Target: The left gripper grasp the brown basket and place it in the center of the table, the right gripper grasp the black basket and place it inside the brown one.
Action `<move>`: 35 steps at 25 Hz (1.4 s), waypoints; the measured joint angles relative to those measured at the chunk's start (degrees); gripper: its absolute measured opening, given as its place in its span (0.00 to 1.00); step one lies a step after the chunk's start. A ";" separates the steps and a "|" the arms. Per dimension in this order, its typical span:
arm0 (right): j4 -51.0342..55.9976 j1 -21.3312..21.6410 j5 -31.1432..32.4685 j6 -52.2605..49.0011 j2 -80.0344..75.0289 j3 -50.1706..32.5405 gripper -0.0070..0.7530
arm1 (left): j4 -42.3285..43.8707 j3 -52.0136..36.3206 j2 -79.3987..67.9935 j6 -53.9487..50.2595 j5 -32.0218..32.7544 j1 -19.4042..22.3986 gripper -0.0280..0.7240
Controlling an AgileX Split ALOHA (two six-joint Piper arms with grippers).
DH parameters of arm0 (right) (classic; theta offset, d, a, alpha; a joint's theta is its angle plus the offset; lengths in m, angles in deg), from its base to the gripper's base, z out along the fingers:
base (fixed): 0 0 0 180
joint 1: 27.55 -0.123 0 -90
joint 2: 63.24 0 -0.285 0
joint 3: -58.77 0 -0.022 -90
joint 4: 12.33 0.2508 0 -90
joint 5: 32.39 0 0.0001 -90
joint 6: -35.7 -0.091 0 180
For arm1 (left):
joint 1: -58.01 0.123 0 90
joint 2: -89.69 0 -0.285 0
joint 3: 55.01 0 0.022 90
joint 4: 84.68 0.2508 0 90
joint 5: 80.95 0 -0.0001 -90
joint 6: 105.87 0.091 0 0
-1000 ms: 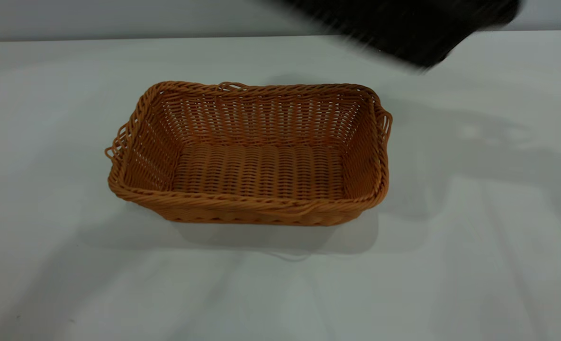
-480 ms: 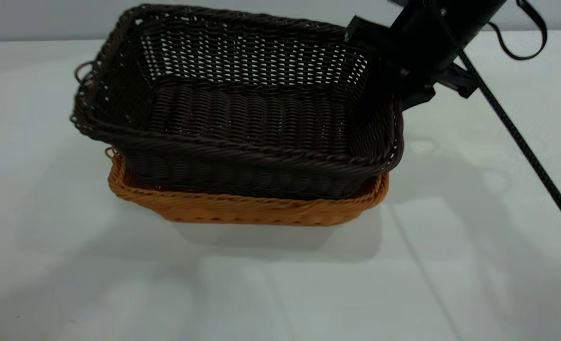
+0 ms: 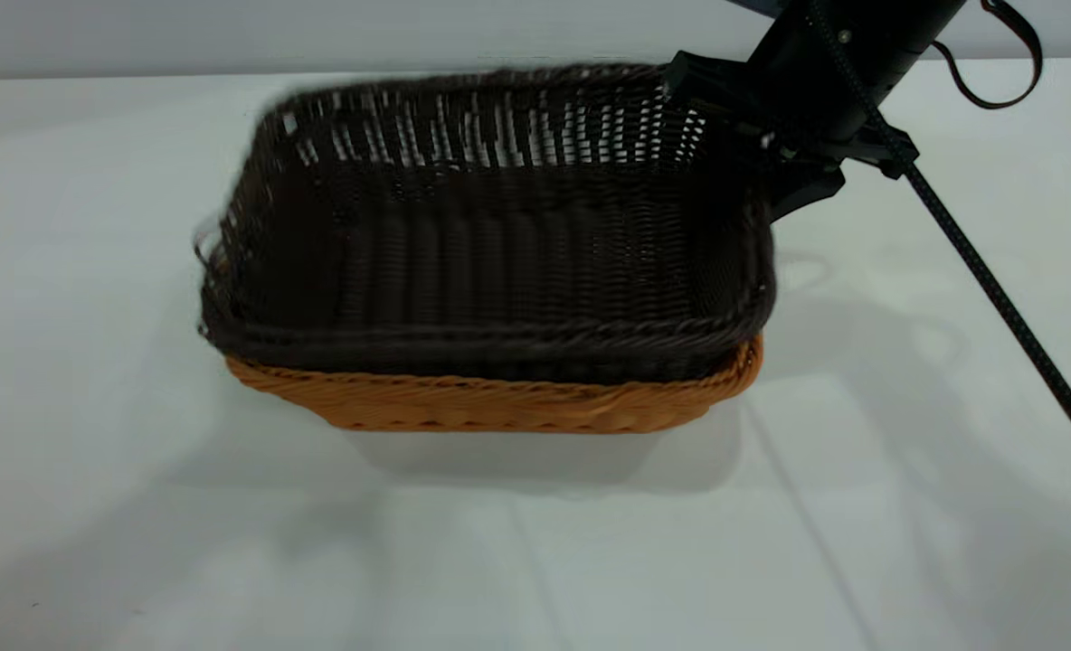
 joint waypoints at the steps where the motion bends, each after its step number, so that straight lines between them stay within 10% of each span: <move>1: 0.01 -0.26 0.06 0.13 0.00 0.00 0.36 | 0.00 0.00 0.05 0.00 0.07 0.00 0.71; 10: -6.02 -0.46 3.41 1.24 8.48 0.00 0.86 | 0.17 0.00 4.77 -2.26 0.31 -0.05 0.71; 26: -30.60 -0.02 29.88 -14.65 67.04 -1.36 0.75 | 13.62 0.01 26.81 -41.12 24.21 -0.05 0.71; 35: -37.28 -0.02 31.60 -21.33 99.76 -24.14 0.75 | 11.10 -14.17 32.74 -47.75 24.21 -0.05 0.71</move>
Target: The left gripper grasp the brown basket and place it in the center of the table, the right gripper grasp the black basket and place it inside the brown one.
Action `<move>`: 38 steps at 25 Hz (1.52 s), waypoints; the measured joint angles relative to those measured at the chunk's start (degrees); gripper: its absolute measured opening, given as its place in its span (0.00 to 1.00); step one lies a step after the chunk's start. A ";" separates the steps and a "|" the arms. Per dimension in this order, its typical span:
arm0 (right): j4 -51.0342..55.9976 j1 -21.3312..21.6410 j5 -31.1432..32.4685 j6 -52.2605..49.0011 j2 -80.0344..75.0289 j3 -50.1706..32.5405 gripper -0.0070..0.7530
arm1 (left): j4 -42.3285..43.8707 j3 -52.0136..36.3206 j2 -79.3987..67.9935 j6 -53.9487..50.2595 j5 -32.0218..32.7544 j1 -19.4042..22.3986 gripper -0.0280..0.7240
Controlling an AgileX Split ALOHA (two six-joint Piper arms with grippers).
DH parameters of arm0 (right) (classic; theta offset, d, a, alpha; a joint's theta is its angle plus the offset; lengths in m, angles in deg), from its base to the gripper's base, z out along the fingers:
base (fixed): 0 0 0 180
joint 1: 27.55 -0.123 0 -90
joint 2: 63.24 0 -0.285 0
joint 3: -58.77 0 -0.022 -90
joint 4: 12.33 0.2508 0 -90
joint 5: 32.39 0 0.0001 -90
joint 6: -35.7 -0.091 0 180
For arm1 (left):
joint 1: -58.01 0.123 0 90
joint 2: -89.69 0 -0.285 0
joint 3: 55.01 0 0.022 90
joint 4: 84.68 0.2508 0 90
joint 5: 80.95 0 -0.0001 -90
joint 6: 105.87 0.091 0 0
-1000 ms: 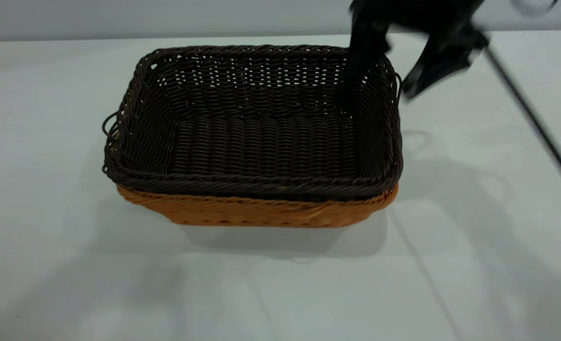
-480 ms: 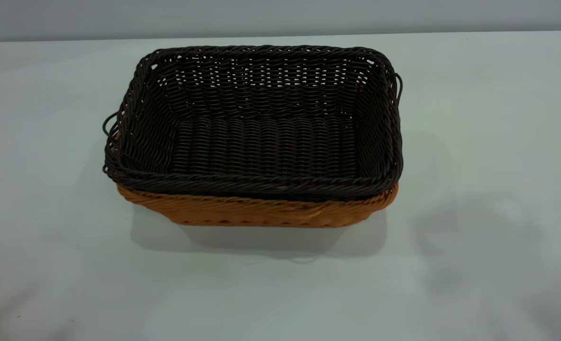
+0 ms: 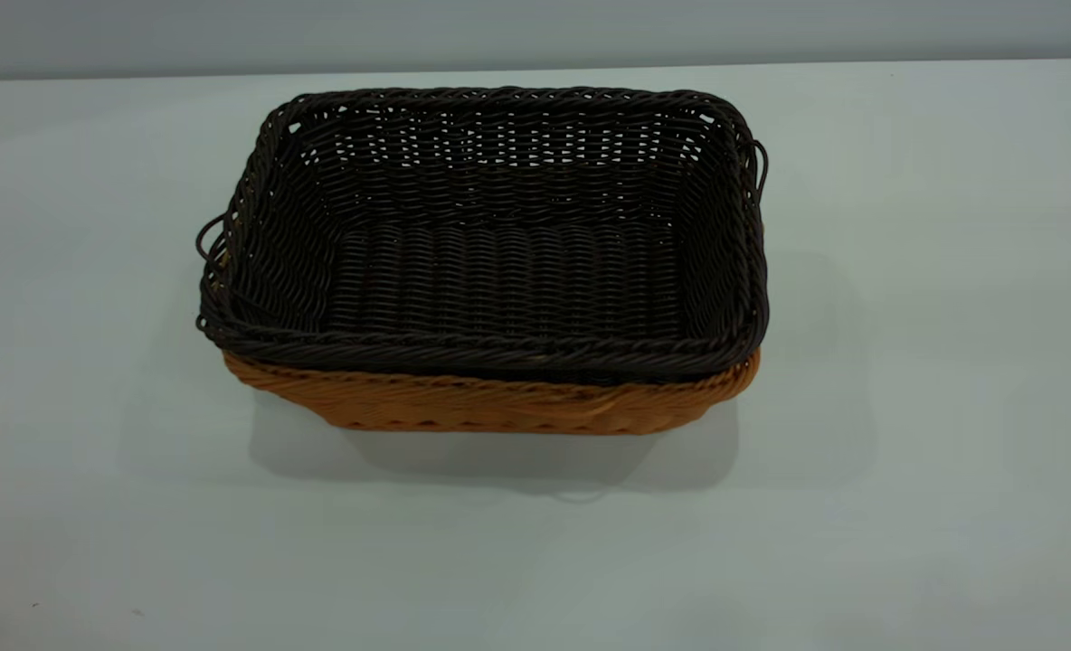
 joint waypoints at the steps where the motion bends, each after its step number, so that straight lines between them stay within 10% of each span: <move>1: -0.25 0.00 -0.58 0.00 2.91 -3.57 0.75 | -0.36 -3.20 1.11 0.00 0.00 0.00 0.71; 14: 0.01 0.00 -9.23 4.73 13.99 -22.77 0.75 | -0.91 -39.37 22.47 -3.80 -2.24 0.00 0.71; 29: 0.35 1.73 -8.97 5.24 15.39 -23.22 0.74 | -1.08 -41.30 34.93 -4.92 -3.91 0.13 0.71; 38: 0.53 8.32 -7.87 5.29 25.16 -23.17 0.68 | -1.19 -41.30 42.80 -4.87 -3.70 26.23 0.71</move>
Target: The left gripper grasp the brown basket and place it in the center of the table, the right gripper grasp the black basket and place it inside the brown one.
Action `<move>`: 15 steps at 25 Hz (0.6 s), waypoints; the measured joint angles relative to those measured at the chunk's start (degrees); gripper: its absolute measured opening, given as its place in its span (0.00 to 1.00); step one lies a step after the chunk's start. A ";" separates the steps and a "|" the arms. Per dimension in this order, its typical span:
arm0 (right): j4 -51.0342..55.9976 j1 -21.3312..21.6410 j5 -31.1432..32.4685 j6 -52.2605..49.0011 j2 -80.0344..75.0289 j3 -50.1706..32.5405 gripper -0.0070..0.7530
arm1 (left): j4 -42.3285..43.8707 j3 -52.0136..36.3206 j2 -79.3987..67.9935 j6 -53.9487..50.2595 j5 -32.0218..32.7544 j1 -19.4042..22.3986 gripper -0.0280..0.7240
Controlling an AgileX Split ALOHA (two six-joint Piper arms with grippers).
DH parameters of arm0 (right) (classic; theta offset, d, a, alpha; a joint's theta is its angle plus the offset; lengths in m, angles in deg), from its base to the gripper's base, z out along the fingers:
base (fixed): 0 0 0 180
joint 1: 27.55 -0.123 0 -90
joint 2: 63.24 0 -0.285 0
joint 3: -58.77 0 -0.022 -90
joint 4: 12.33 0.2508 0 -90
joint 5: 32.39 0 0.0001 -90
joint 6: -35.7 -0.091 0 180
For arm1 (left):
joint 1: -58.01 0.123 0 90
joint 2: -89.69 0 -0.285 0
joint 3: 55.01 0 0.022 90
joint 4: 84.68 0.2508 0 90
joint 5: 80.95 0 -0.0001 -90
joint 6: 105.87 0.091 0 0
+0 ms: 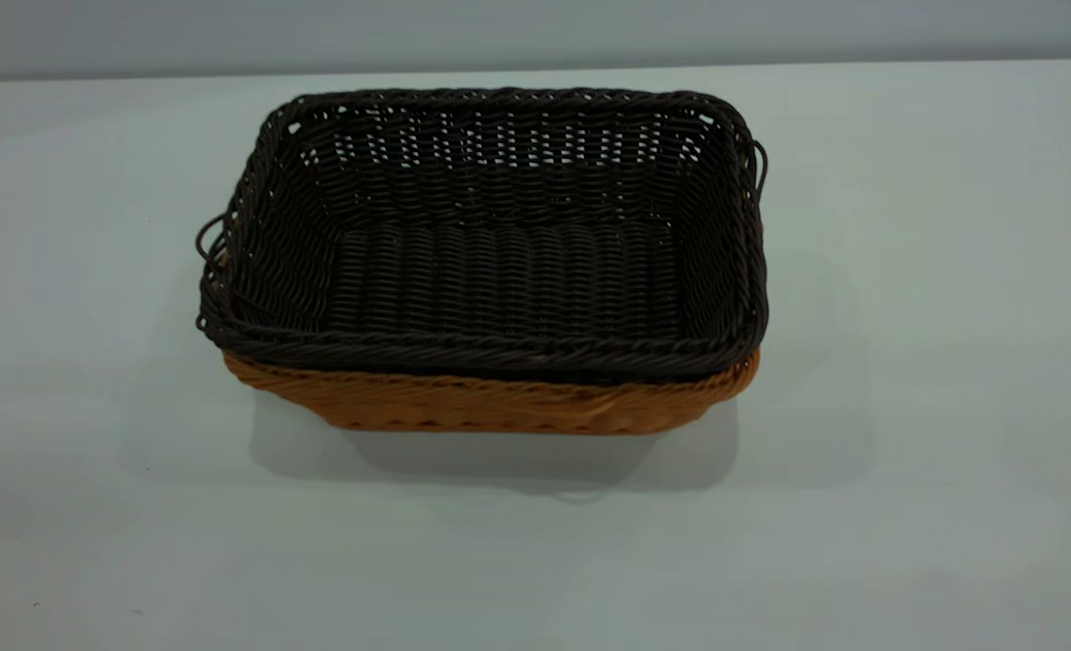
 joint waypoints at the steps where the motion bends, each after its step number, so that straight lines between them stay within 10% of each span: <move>1: 0.00 -0.04 0.19 0.00 0.00 0.00 0.68 | 0.04 0.00 0.66 0.00 0.07 2.36 0.71; 15: 0.00 -0.04 0.29 0.00 0.00 0.00 0.57 | -0.01 0.00 0.80 0.00 0.19 7.04 0.71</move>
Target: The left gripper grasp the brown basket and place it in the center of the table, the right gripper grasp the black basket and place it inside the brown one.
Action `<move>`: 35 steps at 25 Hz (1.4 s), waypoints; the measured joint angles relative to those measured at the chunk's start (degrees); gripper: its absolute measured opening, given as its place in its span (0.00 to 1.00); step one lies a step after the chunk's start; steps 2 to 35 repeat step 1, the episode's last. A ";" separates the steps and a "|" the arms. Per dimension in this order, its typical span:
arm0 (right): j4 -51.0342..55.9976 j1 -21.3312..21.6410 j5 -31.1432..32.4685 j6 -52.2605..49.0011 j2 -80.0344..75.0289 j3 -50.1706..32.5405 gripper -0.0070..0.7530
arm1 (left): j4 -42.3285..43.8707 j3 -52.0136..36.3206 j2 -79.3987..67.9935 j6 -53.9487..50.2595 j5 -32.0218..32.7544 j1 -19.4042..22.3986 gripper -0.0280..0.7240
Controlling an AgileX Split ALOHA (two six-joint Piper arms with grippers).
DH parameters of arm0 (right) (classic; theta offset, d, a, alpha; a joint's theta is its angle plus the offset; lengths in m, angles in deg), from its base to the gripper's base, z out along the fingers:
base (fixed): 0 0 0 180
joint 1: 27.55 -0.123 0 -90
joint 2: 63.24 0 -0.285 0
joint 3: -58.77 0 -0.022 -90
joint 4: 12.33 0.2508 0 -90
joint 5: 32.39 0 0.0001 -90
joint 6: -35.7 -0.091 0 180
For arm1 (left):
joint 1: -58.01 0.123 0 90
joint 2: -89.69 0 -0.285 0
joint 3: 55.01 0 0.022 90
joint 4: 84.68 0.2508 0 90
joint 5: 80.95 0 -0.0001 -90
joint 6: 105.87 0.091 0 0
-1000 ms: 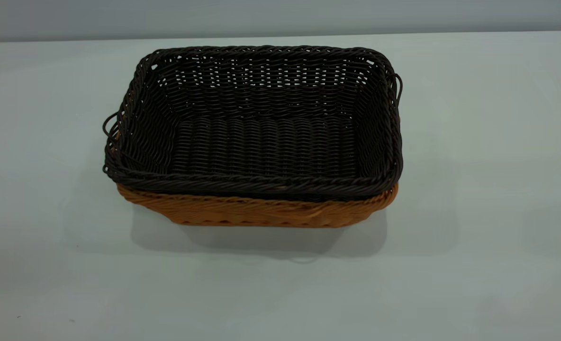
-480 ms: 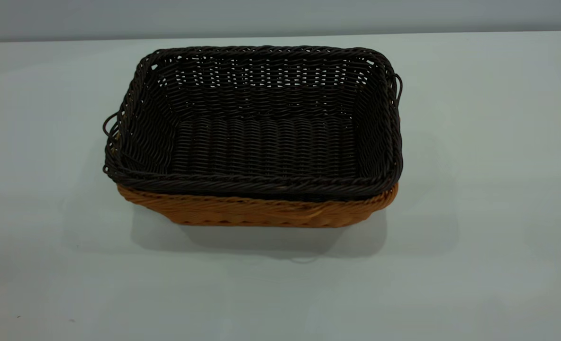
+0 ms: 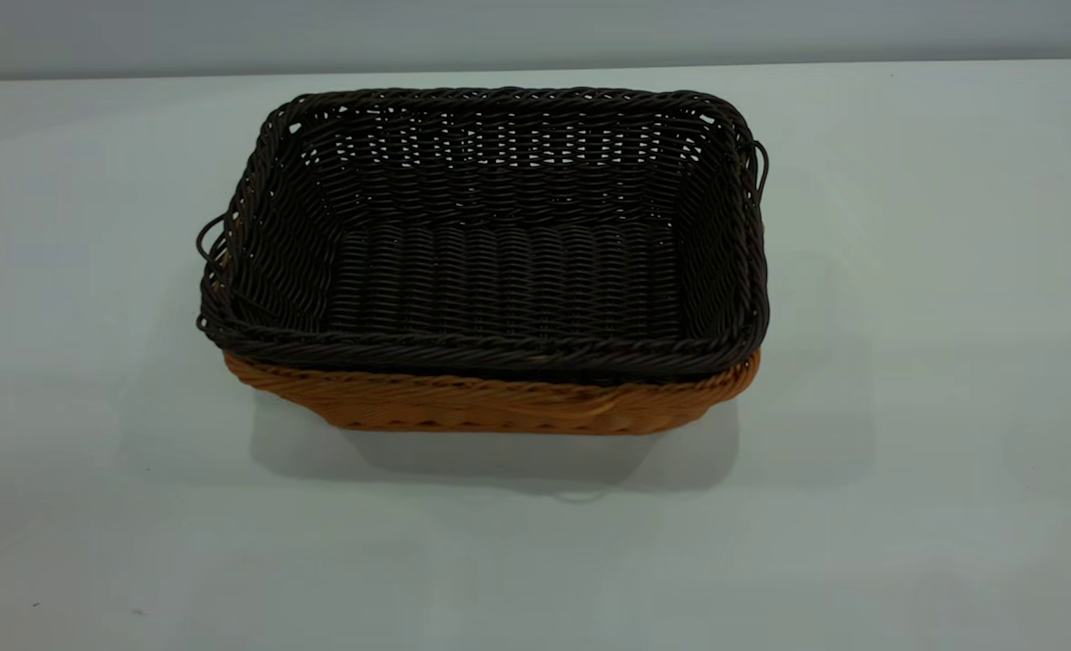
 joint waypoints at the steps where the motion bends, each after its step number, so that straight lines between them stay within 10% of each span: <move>1: 0.00 0.00 0.00 0.00 0.00 0.00 0.56 | 0.00 0.00 0.00 0.00 0.00 0.00 0.71; 35: 0.00 0.00 0.00 0.00 0.00 0.00 0.56 | 0.00 0.00 0.00 0.00 0.00 0.00 0.71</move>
